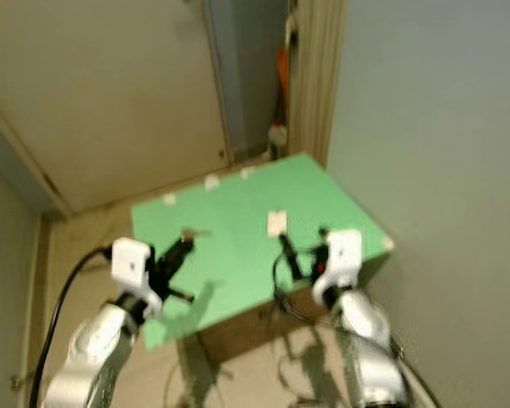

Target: Hang keys on a hook

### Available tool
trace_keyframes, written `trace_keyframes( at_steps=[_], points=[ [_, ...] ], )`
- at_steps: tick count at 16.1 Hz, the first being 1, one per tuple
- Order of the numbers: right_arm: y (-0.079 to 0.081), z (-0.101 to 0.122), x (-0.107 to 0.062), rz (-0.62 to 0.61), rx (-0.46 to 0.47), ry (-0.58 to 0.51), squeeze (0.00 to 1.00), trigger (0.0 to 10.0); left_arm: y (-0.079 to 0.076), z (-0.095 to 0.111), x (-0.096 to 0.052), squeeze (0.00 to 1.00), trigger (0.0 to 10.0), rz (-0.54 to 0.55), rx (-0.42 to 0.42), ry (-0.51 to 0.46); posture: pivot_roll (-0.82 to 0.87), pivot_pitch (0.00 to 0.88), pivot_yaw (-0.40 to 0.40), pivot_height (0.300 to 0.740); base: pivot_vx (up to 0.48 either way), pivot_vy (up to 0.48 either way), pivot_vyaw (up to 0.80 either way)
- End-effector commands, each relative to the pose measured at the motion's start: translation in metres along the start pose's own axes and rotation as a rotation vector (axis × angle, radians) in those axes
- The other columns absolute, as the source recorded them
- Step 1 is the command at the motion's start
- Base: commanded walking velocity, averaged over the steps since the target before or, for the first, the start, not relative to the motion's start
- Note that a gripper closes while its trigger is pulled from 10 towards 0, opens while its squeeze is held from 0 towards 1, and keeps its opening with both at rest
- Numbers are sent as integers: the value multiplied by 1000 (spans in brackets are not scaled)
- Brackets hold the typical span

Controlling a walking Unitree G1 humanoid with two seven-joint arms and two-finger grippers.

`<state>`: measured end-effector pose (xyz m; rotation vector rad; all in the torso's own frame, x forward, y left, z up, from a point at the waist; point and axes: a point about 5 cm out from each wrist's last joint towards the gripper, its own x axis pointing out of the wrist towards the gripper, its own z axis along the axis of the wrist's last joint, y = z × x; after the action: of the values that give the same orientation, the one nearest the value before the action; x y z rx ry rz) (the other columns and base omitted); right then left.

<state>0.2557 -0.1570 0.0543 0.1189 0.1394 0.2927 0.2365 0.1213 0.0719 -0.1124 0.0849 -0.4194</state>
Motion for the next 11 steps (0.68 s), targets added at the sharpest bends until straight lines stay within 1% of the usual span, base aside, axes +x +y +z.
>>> trace_keyframes(
  at_steps=[1, 3, 7, 11],
  points=[
    [0, 3, 3, 10, -13, -14, 0, 10000, 3, 3, 1, 0, 0, 3, -20, -4, -200, 0, 116, 740, 0, 0, 0],
    [0, 3, 3, 9, -12, -15, 0, 10000, 2, 8, 3, 0, 0, -7, -17, -12, -203, 0, 118, 740, 0, 0, 0],
    [1, 0, 3, 12, -5, -12, 0, 10000, 2, 13, 10, 0, 0, -20, 20, -20, -212, 0, 122, 740, 0, 0, 0],
    [1, -1, 5, 8, 5, -7, 0, 10000, 3, 17, 19, 0, 0, -44, 4, -1, -214, 0, 125, 740, 0, 0, 0]
  ],
)
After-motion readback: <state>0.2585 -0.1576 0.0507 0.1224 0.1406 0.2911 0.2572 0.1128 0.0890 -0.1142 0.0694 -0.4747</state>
